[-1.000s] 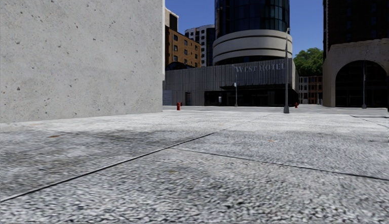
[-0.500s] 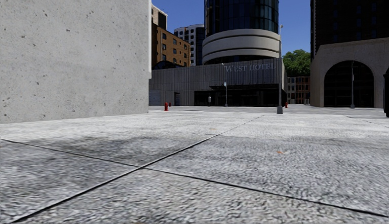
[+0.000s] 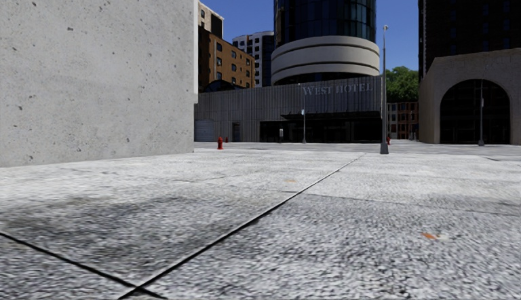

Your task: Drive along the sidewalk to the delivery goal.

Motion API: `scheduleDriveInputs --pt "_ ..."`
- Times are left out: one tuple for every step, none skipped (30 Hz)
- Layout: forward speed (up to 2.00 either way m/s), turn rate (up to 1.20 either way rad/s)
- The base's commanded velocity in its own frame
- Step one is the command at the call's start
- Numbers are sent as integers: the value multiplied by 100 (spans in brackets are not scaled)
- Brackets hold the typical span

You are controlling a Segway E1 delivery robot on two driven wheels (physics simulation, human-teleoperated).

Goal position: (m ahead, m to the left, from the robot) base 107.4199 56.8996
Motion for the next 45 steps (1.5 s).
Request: scheduleDriveInputs --pt "200 0" --pt "200 0" --pt "200 0" --pt "200 0" --pt "200 0" --pt "200 0" --pt "200 0" --pt "200 0" --pt "200 0" --pt "200 0" --pt "200 0" --pt "200 0" --pt "200 0" --pt "200 0" --pt "200 0" --pt "200 0" --pt "200 0" --pt "200 0" --pt "200 0" --pt "200 0" --pt "200 0" --pt "200 0" --pt "200 0" --pt "200 0" --pt "200 0" --pt "200 0" --pt "200 0" --pt "200 0" --pt "200 0" --pt "200 0" --pt "200 0" --pt "200 0" --pt "200 0" --pt "200 0" --pt "200 0" --pt "200 0" --pt "200 0" --pt "200 0" --pt "200 0" --pt "200 0" --pt "200 0" --pt "200 0" --pt "200 0" --pt "200 0" --pt "200 0"
